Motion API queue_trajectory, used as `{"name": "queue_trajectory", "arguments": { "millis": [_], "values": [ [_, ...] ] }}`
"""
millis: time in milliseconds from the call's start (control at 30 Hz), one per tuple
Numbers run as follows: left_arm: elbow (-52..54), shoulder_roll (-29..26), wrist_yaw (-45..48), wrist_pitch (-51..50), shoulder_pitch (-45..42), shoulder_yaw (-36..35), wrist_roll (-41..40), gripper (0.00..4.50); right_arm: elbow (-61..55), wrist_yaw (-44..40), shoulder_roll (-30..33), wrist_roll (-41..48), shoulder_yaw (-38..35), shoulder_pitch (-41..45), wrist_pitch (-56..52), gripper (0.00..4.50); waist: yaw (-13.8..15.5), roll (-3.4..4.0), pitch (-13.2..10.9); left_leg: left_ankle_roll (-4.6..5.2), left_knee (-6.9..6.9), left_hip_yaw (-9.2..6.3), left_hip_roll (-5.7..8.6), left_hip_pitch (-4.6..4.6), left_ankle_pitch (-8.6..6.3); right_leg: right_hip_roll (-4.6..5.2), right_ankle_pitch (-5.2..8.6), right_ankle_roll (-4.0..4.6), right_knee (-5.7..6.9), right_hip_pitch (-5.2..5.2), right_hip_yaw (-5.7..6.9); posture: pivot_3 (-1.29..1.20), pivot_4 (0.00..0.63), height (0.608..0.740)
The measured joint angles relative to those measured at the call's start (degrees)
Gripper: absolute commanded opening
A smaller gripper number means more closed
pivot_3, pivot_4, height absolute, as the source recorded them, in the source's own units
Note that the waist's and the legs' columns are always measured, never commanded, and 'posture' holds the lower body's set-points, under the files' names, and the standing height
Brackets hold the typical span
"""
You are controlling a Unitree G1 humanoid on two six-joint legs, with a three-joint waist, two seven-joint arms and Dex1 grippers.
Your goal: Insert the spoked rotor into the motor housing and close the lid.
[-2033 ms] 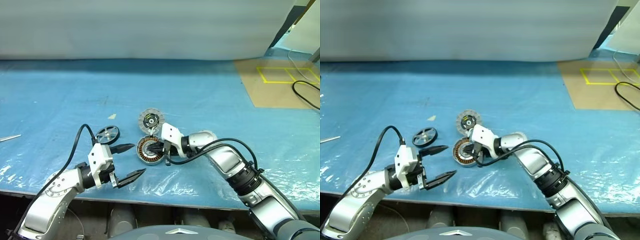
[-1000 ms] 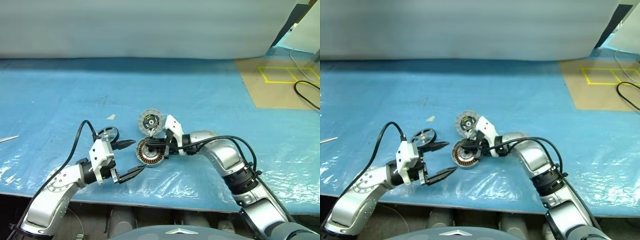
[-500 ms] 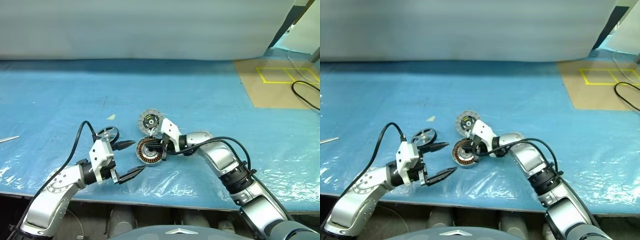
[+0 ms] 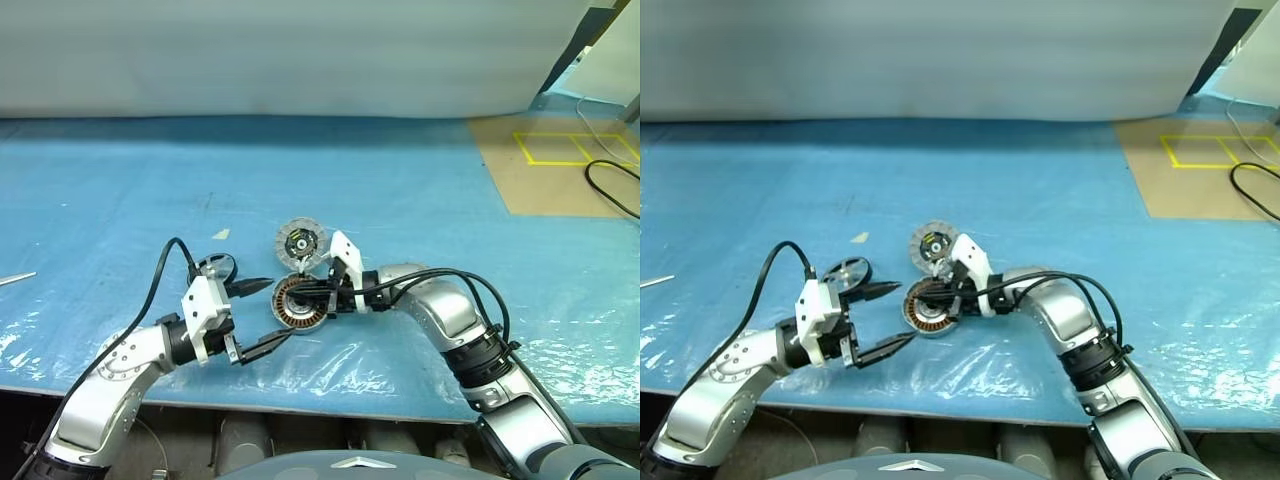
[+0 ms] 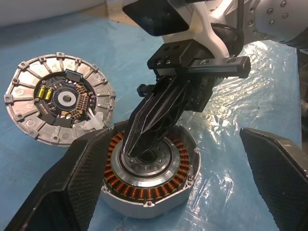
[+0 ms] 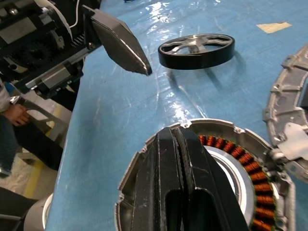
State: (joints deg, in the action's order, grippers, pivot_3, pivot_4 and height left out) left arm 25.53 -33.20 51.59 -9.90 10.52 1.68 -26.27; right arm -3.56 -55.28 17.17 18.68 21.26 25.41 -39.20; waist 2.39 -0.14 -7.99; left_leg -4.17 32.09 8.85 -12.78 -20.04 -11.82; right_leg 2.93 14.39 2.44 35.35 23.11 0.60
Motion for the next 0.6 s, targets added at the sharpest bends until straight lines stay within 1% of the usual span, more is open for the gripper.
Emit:
{"name": "queue_trajectory", "arguments": {
  "millis": [133,200,333,433,600],
  "values": [
    [0.1,0.0,-0.2,0.0,0.4,0.0,0.0,4.5,1.6,1.4,0.0,-3.2,2.8,0.0,2.2,0.02,0.0,0.0,0.0,0.0,0.02,0.0,0.0,0.0,0.0,0.0,0.0,0.01,-0.02,-0.01,0.0,0.0,0.15,0.74],
    [0.1,0.0,-0.4,0.0,0.8,0.0,0.0,4.5,3.0,2.7,-0.1,-5.3,4.1,0.2,5.0,0.02,0.0,0.0,0.0,0.0,0.03,0.01,0.0,0.07,0.0,0.01,0.01,0.01,-0.01,-0.05,-0.01,0.0,0.15,0.74],
    [0.1,0.0,-0.6,0.0,0.7,0.0,0.0,4.5,3.7,2.5,0.6,-6.8,5.4,0.4,7.3,0.02,0.0,0.0,0.0,0.01,0.03,0.02,0.0,0.23,0.0,0.01,0.01,0.01,-0.01,-0.24,-0.02,0.0,0.15,0.74],
    [0.1,-0.1,-0.6,0.0,0.8,0.0,0.0,4.5,2.7,0.9,1.2,-5.6,5.0,-0.3,6.2,0.02,0.1,-0.01,0.0,0.02,0.02,0.02,0.01,0.27,-0.01,0.03,0.02,0.01,-0.02,-0.29,-0.03,0.0,0.15,0.74],
    [0.1,-0.1,-0.6,0.0,0.5,0.0,0.0,4.5,2.0,-0.3,1.0,-1.3,1.6,-0.8,0.4,0.02,0.1,-0.01,0.0,0.01,0.02,0.01,0.0,0.16,0.0,0.02,0.02,0.01,-0.04,-0.17,-0.02,0.0,0.15,0.74]
  ]
}}
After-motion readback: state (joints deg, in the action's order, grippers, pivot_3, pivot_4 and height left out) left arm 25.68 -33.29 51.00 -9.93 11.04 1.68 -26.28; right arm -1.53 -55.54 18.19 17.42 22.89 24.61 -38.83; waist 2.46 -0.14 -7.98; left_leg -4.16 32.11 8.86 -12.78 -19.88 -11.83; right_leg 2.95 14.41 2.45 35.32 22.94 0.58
